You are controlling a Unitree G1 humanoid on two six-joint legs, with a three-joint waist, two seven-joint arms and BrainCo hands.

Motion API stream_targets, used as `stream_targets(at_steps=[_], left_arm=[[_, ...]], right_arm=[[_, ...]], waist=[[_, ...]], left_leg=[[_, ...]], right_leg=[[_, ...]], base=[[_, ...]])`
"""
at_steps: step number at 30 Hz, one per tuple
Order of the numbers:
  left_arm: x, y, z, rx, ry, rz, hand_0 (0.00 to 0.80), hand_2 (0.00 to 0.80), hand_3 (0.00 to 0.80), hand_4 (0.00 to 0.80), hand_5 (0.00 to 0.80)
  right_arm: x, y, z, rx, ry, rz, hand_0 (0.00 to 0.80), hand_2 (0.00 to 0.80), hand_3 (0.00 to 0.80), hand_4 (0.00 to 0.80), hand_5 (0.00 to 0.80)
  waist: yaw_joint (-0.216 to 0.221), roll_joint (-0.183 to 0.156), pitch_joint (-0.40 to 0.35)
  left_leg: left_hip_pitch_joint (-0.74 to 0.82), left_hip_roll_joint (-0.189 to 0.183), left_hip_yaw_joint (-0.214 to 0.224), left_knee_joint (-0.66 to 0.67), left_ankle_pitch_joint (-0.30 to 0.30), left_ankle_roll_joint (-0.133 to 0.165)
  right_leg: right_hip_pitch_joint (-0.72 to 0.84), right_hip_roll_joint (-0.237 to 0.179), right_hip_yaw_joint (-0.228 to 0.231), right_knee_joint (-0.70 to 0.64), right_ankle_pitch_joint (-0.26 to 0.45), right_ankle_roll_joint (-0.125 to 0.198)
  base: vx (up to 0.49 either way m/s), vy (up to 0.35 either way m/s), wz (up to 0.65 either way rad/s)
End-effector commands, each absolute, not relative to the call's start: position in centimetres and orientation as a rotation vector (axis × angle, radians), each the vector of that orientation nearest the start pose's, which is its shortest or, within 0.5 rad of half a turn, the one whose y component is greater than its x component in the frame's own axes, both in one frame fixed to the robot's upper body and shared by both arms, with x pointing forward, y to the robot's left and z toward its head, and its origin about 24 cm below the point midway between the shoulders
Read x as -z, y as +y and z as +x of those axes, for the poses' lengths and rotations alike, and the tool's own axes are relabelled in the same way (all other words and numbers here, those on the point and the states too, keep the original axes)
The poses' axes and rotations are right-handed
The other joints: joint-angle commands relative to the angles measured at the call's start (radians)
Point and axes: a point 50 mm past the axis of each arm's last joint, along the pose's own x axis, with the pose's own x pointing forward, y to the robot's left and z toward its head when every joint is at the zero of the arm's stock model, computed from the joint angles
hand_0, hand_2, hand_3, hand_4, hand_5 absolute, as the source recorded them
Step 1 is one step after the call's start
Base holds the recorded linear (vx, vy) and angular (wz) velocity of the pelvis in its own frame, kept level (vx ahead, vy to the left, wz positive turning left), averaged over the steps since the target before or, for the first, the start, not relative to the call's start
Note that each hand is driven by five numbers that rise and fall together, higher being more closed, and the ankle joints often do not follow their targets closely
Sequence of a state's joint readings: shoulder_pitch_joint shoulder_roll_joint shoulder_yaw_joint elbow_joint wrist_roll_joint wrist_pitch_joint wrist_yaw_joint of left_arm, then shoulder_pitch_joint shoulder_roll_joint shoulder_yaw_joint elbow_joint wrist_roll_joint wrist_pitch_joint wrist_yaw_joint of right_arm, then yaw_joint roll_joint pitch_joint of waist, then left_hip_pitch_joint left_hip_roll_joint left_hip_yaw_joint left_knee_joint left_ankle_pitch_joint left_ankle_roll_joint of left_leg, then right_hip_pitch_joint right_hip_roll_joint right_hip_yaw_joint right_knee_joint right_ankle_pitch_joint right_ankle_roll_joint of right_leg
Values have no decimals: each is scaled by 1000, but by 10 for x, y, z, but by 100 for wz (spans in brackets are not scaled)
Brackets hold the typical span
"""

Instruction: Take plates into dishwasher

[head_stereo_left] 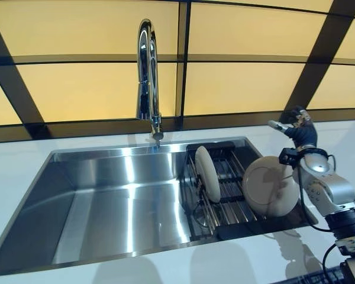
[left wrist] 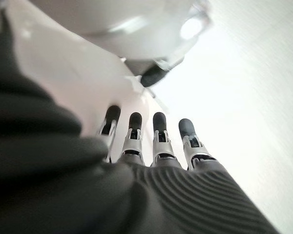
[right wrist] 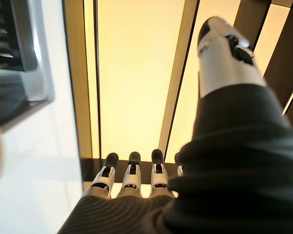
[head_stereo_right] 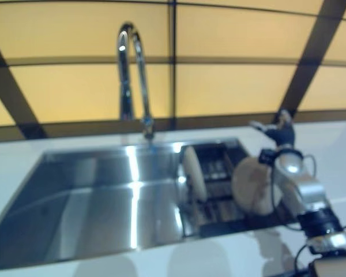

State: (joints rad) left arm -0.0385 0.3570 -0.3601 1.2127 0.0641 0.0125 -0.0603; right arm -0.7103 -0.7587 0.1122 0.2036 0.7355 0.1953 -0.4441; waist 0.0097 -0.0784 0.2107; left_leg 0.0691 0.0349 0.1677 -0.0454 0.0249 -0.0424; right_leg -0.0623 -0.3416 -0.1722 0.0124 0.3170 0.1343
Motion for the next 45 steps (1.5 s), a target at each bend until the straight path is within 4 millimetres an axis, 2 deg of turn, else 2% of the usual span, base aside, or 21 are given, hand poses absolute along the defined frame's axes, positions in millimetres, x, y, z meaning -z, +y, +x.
stream_targets(at_steps=[1,3,6,8,11,18,20,34,45], left_arm=[[140,290,107,65,1241,652,0,0,0,0,0],[138,300,102,22,1277,669,0,0,0,0,0],[134,307,107,-22,1278,654,0,0,0,0,0],[134,304,113,-17,1247,633,0,0,0,0,0],[134,285,132,13,1163,549,0,0,0,0,0],[141,252,139,148,1088,542,0,0,0,0,0],[142,250,138,153,1082,546,0,0,0,0,0],[140,277,121,39,1163,569,0,0,0,0,0],[139,273,126,43,1116,552,0,0,0,0,0]], right_arm=[[-281,-276,341,385,-424,-28,0,0,0,0,0],[-280,-282,344,392,-419,-40,0,0,0,0,0],[-277,-288,343,392,-417,-56,0,0,0,0,0],[-277,-291,341,394,-426,-69,0,0,0,0,0],[-283,-292,338,386,-444,-82,0,0,0,0,0],[-283,-286,339,385,-434,-104,0,0,0,0,0],[-282,-286,339,372,-422,-104,0,0,0,0,0],[-257,-285,341,211,-185,-250,0,0,0,0,0],[-228,-284,331,169,-76,-318,0,0,0,0,0]], waist=[[5,24,-58],[11,22,-65],[8,13,-82],[9,4,-90],[3,1,-94],[3,-10,-92],[3,-14,-90],[-18,-27,-83],[-43,-47,-88]], left_leg=[[-11,30,-75,65,-94,-7],[-11,21,-71,44,-86,4],[-12,-5,-89,-4,-62,23],[-17,-17,-95,-13,-55,24],[-15,-26,-103,-34,-42,20],[-6,-23,-74,-42,-46,18],[-4,-20,-67,-42,-46,17],[5,-14,-47,-42,-47,12],[10,-10,-22,-42,-55,14]], right_leg=[[-31,60,-21,36,-152,43],[-18,108,-24,66,-196,26],[22,189,6,55,-265,9],[40,200,7,15,-261,10],[63,225,30,-40,-251,3],[95,247,21,-79,-250,-7],[100,250,19,-83,-250,-9],[105,255,33,-93,-247,-9],[101,260,48,-99,-241,-1]], base=[[-86,213,-89],[-81,130,-23],[-44,47,-10],[-20,-50,-2],[-27,-43,5],[-22,-43,3],[-26,-50,5],[-12,-5,0],[-7,-3,-3]])
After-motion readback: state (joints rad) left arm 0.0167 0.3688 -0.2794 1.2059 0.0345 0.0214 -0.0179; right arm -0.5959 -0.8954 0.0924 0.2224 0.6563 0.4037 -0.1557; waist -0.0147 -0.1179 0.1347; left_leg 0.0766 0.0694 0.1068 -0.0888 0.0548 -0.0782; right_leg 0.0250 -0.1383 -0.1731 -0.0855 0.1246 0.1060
